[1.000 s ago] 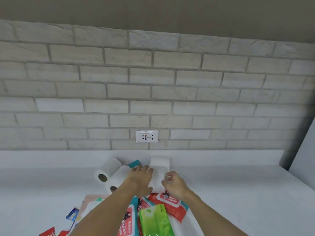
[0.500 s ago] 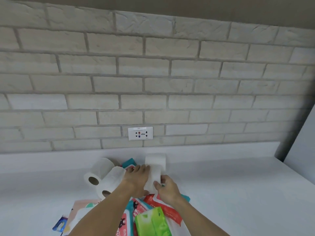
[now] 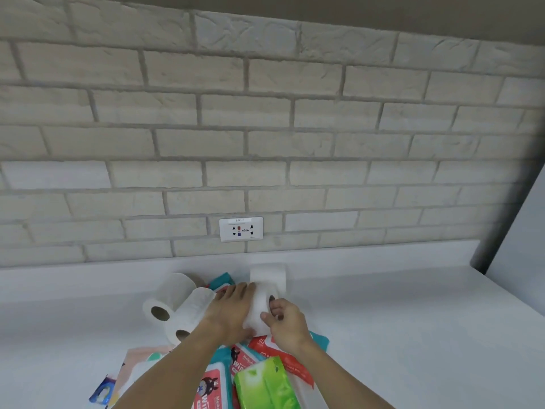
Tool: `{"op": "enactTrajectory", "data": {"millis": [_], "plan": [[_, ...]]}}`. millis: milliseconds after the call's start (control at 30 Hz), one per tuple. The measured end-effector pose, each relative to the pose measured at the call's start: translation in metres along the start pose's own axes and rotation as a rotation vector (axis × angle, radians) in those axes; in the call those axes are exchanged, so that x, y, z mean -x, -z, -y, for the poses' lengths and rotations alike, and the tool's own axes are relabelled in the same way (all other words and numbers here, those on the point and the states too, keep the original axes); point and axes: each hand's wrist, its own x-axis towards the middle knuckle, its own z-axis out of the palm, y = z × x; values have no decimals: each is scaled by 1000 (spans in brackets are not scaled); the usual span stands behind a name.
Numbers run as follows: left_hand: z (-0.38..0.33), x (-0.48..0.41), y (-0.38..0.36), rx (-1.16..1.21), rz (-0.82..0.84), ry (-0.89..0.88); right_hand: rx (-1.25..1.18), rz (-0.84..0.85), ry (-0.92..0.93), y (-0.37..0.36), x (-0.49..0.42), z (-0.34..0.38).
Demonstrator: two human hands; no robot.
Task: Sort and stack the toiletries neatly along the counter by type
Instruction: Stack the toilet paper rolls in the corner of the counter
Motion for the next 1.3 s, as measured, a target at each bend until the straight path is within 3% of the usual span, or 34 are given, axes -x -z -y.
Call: {"op": "enactTrajectory", "data": {"millis": [200, 533, 667, 800, 1067, 1300], "plan": [[4, 6, 11, 101, -67, -38, -16, -34, 76, 4, 11, 16], [-1, 19, 29, 463, -140, -75, 1, -115, 234, 17, 42, 35], [-8, 24, 32, 542, -207, -102, -68, -152, 265, 30, 59, 40], [-17, 27, 34, 588, -235, -95, -230, -303, 275, 42, 73, 41], [-57, 37, 38, 790, -216, -158, -518, -461, 54, 83, 100, 24], [-100, 33, 46, 943, -183, -182, -648, -221, -275, 116, 115, 12]]}}
